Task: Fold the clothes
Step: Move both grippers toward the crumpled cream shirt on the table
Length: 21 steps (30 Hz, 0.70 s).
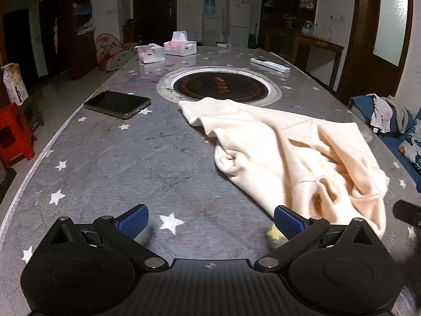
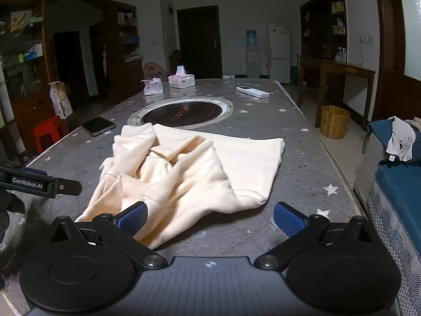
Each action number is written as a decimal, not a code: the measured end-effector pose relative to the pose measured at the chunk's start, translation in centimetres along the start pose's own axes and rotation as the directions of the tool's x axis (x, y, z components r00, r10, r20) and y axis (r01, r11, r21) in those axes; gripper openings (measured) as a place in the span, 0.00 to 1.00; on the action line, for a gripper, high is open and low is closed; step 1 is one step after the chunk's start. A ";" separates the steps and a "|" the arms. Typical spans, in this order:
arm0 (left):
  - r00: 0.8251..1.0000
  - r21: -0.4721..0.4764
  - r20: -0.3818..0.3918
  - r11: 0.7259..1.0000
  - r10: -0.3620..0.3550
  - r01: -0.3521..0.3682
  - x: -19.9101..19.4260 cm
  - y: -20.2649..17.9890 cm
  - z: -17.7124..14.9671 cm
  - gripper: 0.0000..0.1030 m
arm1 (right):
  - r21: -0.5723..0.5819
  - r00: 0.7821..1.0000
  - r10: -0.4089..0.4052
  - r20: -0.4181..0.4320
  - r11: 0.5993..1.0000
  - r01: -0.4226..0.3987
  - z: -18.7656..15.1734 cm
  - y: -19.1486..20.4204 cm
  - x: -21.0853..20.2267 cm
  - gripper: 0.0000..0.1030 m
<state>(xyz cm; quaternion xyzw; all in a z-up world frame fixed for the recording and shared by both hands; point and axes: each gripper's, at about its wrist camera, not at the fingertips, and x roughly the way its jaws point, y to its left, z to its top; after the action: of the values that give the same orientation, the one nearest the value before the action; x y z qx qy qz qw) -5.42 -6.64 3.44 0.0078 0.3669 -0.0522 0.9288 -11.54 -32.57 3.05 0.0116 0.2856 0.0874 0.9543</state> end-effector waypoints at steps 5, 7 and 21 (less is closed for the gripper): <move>1.000 0.008 0.001 1.000 -0.011 0.011 -0.4 -0.7 0.0 1.00 | -0.012 1.000 0.003 0.000 1.000 -0.003 0.0 0.5 -0.5 1.00; 1.000 0.011 0.000 1.000 -0.014 0.014 -0.5 -0.9 0.1 1.00 | -0.019 1.000 0.002 -0.004 1.000 -0.002 0.0 0.7 -0.5 1.00; 0.999 0.024 -0.009 0.999 -0.038 0.039 -0.2 -2.3 1.1 1.00 | -0.034 1.000 0.013 -0.003 0.999 -0.013 0.4 1.0 -0.8 1.00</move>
<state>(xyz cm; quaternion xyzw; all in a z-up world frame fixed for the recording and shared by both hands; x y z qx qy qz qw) -5.02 -8.93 4.47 0.0124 0.3703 -0.0746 0.9258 -12.17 -31.74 3.88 -0.0030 0.2851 0.0986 0.9534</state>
